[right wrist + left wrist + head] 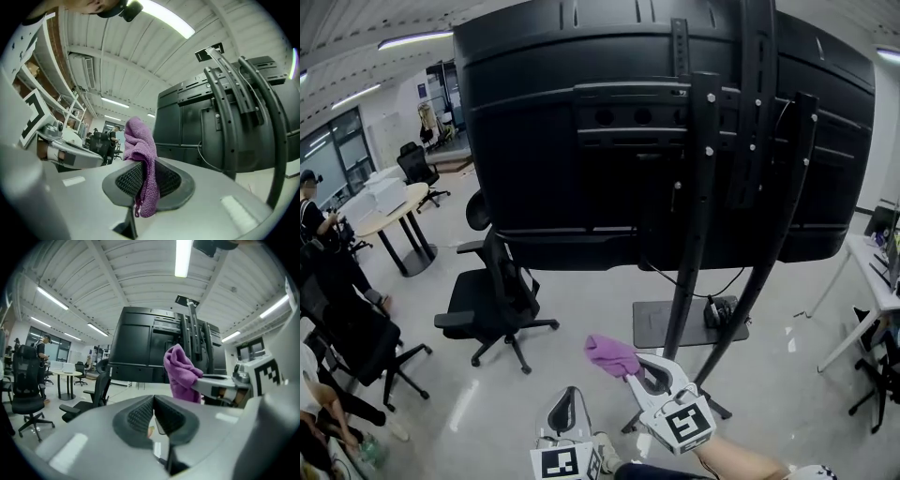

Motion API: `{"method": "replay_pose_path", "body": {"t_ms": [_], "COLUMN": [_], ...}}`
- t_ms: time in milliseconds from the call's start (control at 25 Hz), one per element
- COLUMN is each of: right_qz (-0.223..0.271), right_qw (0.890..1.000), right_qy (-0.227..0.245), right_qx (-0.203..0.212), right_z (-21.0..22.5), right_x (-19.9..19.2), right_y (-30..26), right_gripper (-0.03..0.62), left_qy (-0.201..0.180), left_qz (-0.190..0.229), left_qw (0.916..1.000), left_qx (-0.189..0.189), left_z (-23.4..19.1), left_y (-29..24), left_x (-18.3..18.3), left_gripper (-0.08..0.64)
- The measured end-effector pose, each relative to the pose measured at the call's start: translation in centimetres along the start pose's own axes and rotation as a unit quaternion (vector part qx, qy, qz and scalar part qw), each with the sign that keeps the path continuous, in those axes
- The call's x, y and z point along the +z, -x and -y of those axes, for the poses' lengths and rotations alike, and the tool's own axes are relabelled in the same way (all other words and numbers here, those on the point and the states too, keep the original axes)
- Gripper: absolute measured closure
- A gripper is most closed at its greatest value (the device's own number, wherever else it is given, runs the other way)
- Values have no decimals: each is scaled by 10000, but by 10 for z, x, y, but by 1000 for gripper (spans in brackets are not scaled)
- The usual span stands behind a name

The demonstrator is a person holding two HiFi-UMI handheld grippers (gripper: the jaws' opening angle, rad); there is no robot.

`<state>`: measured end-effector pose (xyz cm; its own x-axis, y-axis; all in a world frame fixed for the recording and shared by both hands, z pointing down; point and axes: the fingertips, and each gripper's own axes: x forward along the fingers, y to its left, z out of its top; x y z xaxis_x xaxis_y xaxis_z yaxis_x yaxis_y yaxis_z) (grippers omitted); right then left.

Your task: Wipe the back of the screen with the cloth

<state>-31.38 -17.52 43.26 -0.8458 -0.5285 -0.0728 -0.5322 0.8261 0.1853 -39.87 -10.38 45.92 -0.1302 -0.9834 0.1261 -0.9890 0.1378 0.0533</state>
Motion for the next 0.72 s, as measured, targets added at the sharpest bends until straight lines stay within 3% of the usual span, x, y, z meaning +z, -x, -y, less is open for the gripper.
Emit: {"method": "replay_pose_path", "body": {"t_ms": [200,360,600,720], "right_qz": [-372,-335,-77,-128], "right_qw": [9975,9955,9908,9842], "right_qy": [-448,-493,13,7], "right_qx": [-410,-737,-1348,-1768], "right_z": [10,31,102,153], "right_x": [1,9,8,3], "right_y": [69,111,174,208], "right_gripper": [544,544,543,543], "left_qy": [-77,-96,-357,-518], "left_qz": [-180,-180,-42,11], "left_qw": [9981,9930,9822,9756], "left_qx": [-578,-1161,-1844,-2134], "left_z": [67,121,210,264], "left_y": [22,20,-14,-38], "left_x": [-11,-2,11,13], "left_gripper": [552,552,552,552]}}
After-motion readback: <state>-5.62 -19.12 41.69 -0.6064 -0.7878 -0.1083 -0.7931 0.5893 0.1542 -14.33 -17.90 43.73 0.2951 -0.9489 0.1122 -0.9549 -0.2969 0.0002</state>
